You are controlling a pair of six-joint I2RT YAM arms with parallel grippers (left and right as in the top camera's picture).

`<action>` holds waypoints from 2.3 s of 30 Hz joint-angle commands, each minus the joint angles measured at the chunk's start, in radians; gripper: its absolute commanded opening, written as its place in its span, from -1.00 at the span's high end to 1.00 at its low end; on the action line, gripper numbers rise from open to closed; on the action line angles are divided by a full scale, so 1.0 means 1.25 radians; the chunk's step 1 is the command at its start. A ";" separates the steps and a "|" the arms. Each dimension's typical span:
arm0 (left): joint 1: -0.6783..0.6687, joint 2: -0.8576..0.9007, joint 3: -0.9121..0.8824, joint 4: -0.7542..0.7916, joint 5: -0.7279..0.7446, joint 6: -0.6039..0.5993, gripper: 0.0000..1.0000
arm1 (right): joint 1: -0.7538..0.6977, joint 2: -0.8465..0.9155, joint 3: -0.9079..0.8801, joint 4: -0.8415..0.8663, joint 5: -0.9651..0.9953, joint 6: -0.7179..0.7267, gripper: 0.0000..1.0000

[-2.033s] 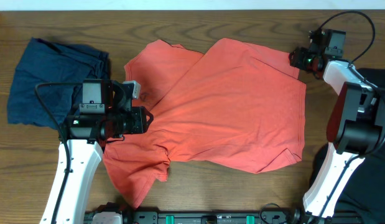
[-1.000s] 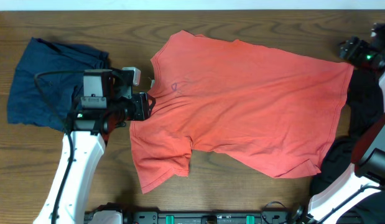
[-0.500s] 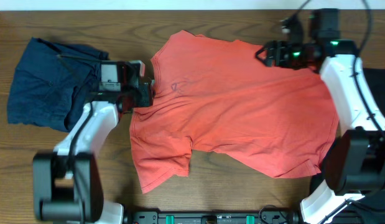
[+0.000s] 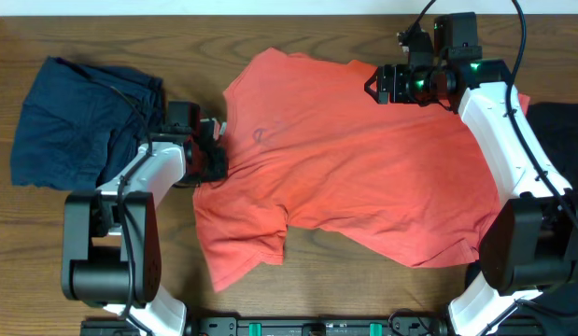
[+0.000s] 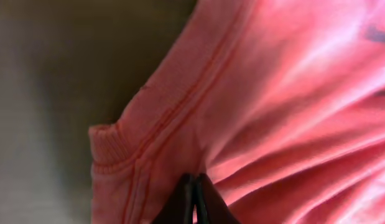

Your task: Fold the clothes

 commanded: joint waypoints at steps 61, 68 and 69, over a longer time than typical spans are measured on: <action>0.036 0.303 0.342 0.326 0.087 0.094 -0.59 | 0.113 0.006 -0.023 -0.063 0.083 0.011 -0.49; 0.016 0.312 0.341 0.260 0.090 0.094 -0.18 | 0.113 0.006 -0.023 -0.063 0.120 0.011 -0.49; 0.013 0.312 0.341 0.245 0.096 0.094 -0.10 | 0.113 0.006 -0.023 -0.063 0.120 0.011 -0.50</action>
